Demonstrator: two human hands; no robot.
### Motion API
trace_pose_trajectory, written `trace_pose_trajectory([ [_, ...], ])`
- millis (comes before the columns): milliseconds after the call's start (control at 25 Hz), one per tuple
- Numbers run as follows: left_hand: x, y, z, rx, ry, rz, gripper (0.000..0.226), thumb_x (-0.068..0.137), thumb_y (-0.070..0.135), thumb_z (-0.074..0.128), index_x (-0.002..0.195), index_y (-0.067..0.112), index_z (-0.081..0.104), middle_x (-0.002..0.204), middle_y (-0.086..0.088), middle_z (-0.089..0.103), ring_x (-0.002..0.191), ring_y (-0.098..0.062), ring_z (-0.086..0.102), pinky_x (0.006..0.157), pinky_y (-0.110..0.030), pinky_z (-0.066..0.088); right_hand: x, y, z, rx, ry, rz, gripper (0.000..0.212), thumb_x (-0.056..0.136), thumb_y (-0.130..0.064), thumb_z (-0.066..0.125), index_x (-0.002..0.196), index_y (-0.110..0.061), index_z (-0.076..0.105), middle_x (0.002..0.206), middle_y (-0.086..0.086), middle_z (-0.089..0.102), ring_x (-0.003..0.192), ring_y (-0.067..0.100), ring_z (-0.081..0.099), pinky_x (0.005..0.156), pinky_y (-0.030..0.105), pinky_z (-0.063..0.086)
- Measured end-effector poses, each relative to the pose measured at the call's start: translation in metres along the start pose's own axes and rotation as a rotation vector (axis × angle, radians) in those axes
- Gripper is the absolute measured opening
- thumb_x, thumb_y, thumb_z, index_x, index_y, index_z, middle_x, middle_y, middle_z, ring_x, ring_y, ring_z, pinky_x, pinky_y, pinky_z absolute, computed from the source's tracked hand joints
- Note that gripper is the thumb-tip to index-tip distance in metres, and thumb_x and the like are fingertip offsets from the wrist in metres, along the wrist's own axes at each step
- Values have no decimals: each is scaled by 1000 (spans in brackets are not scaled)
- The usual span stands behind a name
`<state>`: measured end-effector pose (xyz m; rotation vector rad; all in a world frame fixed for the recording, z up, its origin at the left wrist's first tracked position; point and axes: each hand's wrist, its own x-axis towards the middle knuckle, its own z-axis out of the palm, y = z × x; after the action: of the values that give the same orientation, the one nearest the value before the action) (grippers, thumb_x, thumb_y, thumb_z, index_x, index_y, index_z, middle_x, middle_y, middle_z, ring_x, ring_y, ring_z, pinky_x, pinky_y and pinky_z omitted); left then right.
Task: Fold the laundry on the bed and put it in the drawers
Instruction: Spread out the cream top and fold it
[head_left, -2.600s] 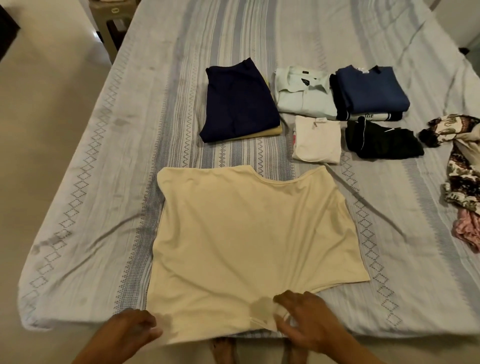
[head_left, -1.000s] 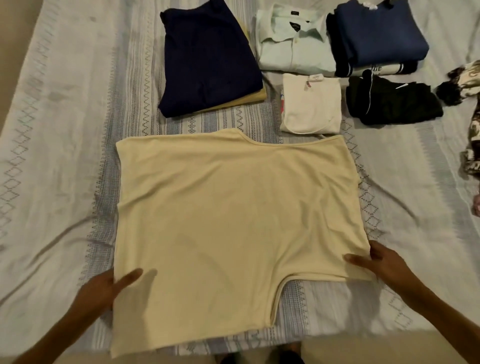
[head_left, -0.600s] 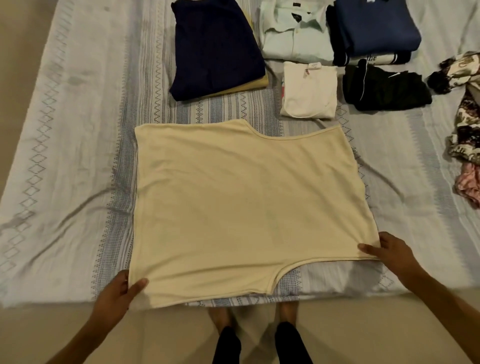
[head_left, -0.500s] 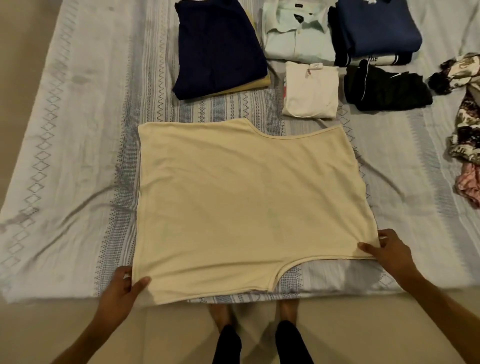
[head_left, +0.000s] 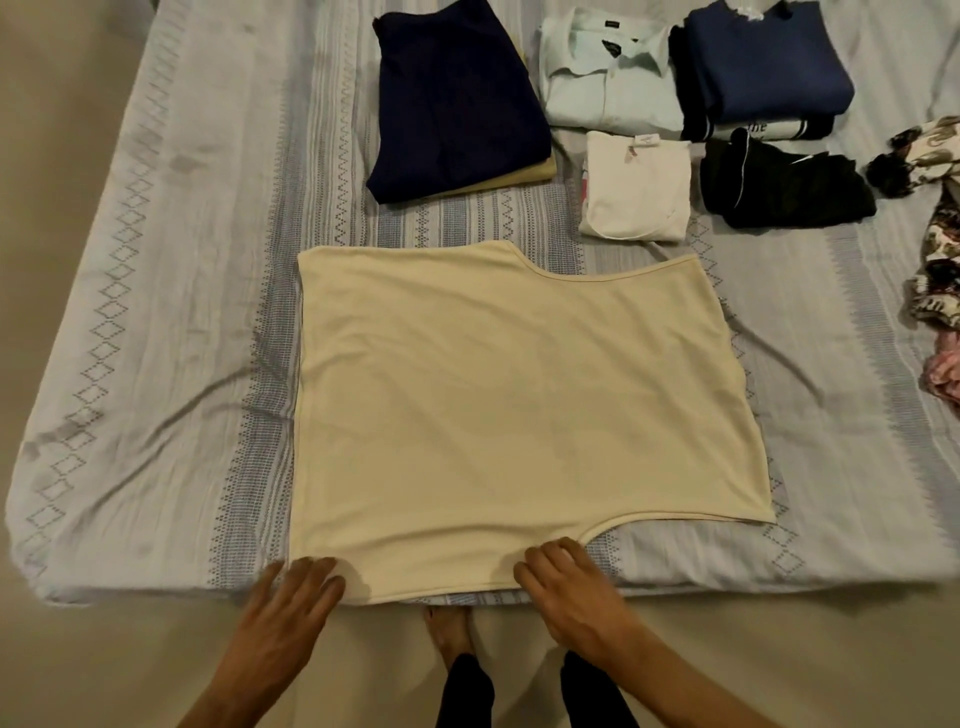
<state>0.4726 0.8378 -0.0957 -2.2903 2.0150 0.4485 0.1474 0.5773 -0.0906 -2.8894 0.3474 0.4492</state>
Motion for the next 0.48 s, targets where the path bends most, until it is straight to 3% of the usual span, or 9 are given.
trace_pose_trajectory([
  [120,2,-15,-7,31,76,40,33,88,14,48,118,15,60,124,-12,71,110,-36,71,106,-54,38,4,0,-4,-6,29,33,23,74,-13,54,94,-18,65,86,2,64,78,24,59,83,41,58],
  [240,0,-20,-22,-33,176,56,29,99,23,45,120,15,63,116,-9,74,104,-30,73,100,-48,42,0,6,-16,144,153,94,27,78,-17,52,98,-20,69,88,-1,66,78,21,63,79,37,57],
  [360,23,-27,-66,-339,208,-169,39,102,39,46,116,14,73,109,-3,74,94,-26,71,86,-43,53,18,24,-54,493,283,252,26,92,-16,52,110,-20,70,102,-5,67,88,13,64,80,29,51],
  [480,70,-37,-109,-619,233,-375,27,103,38,51,116,24,70,106,11,70,94,-8,66,82,-28,53,66,63,-97,852,325,394,17,96,-13,63,109,-20,72,105,-7,71,95,2,65,85,18,50],
])
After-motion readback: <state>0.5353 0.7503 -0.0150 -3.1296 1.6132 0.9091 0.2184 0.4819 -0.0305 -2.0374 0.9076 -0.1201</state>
